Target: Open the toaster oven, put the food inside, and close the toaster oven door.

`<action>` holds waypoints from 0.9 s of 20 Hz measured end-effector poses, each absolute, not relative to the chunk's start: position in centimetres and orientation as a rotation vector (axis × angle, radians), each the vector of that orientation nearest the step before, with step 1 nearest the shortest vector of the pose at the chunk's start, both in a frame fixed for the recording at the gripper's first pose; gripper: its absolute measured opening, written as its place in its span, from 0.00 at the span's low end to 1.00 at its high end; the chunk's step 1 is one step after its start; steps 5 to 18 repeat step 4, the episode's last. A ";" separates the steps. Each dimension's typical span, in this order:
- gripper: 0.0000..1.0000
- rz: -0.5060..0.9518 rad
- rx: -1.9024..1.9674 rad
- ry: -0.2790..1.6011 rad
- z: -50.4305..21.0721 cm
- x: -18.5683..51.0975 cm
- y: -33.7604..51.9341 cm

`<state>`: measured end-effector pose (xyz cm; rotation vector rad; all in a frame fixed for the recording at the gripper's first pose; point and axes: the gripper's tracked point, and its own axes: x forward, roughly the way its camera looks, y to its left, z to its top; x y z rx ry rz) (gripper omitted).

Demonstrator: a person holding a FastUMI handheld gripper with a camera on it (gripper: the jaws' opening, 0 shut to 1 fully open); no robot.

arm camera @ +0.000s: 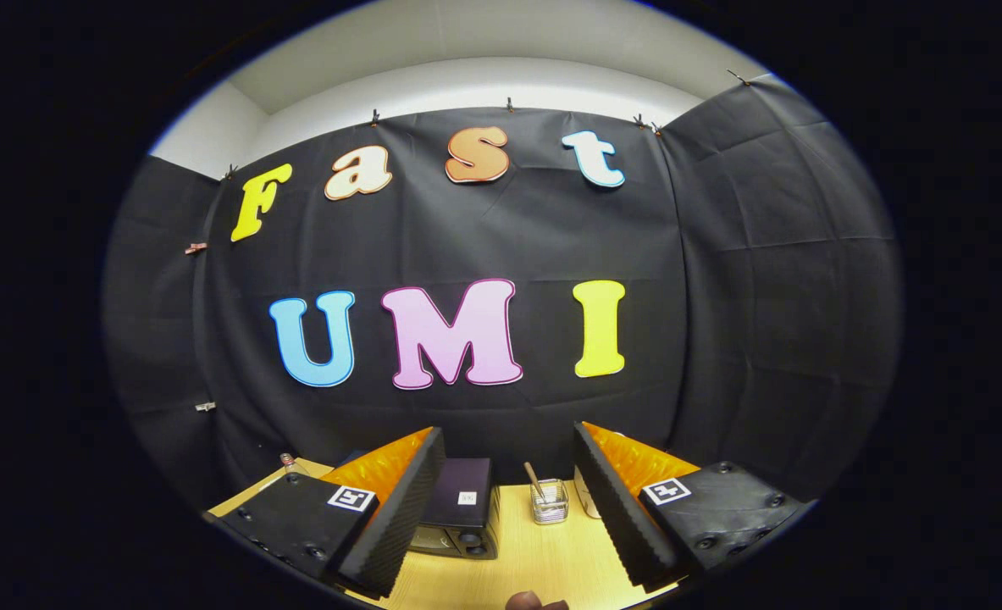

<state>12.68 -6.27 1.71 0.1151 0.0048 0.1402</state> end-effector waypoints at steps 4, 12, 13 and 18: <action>0.98 0.146 0.113 0.007 1.6 12.8 -6.1; 0.98 0.146 0.113 0.007 1.6 12.8 -6.1; 0.98 0.146 0.113 0.007 1.6 12.8 -6.1; 0.98 0.146 0.113 0.007 1.6 12.8 -6.1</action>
